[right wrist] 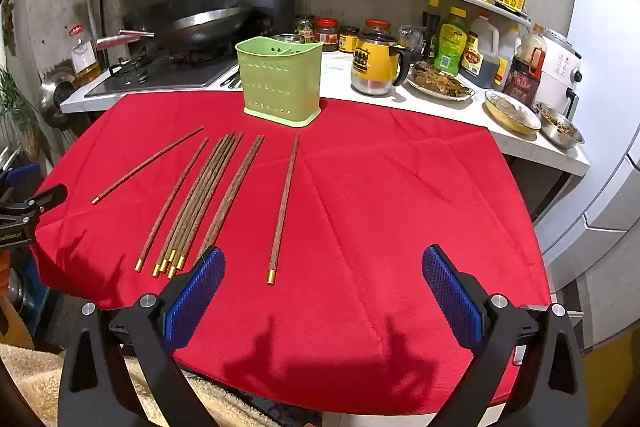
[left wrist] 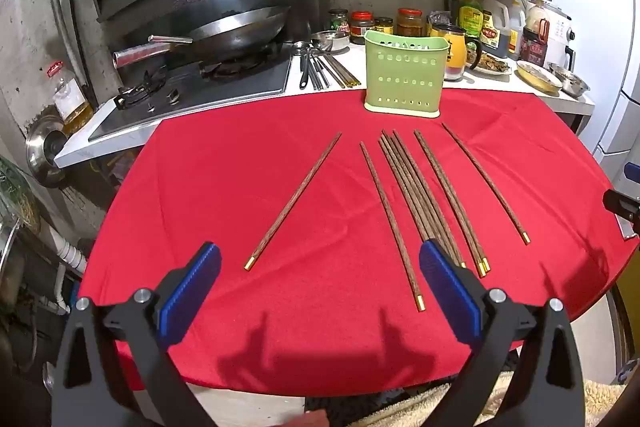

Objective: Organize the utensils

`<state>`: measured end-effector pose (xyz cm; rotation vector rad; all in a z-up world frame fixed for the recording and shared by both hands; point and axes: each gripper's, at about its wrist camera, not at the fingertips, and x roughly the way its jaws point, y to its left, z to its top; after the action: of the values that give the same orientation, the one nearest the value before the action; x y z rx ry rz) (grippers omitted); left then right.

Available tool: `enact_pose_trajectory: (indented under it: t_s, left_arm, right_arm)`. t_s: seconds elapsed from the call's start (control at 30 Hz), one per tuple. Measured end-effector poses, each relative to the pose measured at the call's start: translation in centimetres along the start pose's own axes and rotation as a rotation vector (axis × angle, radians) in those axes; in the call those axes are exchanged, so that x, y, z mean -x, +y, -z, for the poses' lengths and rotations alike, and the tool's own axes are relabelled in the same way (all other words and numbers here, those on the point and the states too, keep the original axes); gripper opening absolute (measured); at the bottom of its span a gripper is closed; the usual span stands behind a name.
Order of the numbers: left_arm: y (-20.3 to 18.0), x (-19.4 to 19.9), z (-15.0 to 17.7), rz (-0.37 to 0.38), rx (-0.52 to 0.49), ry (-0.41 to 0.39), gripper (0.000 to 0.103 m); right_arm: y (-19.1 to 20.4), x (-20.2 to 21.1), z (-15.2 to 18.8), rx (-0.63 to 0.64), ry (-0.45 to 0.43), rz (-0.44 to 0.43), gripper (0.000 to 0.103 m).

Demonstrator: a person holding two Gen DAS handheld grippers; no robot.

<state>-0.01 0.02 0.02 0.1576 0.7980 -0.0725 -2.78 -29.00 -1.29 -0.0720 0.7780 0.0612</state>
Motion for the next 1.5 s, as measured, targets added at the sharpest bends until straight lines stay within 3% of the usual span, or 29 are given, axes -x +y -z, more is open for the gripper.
enact_pose_trajectory:
  t_s: [1.5]
  left_arm:
    - [0.8, 0.2, -0.4, -0.009, -0.001, -0.010, 0.097]
  right_arm:
    - [-0.7, 0.5, -0.4, -0.017, -0.002, -0.003, 0.097]
